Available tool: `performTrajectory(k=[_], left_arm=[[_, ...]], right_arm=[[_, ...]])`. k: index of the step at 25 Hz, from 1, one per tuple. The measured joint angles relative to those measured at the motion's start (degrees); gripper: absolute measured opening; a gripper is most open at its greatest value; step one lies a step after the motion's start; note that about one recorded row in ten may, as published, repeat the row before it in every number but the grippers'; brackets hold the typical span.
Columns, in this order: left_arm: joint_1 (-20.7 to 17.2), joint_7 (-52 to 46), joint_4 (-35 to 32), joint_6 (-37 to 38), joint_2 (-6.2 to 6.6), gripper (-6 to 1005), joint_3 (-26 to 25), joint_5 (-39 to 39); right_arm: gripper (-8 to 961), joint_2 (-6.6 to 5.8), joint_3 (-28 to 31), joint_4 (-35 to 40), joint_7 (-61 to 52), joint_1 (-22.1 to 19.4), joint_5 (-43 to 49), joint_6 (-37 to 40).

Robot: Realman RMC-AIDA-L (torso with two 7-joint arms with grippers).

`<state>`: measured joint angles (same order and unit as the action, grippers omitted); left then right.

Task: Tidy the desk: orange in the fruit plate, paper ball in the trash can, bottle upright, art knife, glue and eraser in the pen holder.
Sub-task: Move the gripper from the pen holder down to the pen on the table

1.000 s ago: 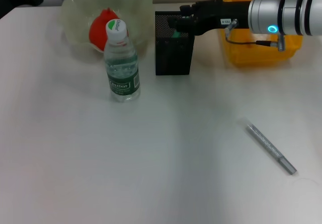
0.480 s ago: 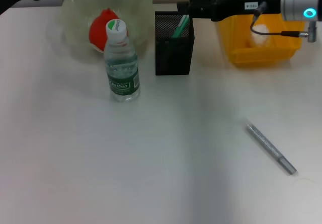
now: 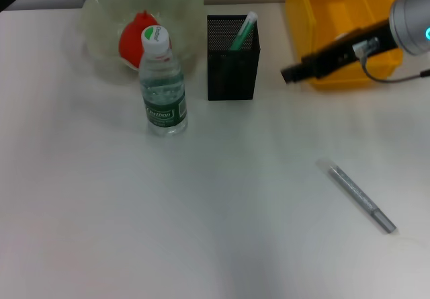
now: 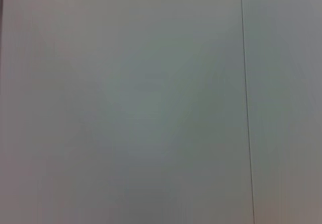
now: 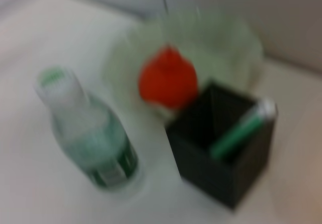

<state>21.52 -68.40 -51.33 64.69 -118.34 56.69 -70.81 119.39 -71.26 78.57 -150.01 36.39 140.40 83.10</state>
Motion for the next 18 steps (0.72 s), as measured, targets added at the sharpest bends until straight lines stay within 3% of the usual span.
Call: performTrajectory(k=[7, 18], left_arm=[[0.4, 0.0, 0.0, -0.2, 0.03, 697, 0.1, 0.0], [0.5, 0.0, 0.0, -0.2, -0.03, 698, 0.5, -0.2]], right_arm=[[480, 0.1, -8.2, -2.2, -12.7, 2.0, 12.4, 4.6], [478, 0.23, -9.9, -9.9, -14.5, 2.4, 13.1, 5.1]])
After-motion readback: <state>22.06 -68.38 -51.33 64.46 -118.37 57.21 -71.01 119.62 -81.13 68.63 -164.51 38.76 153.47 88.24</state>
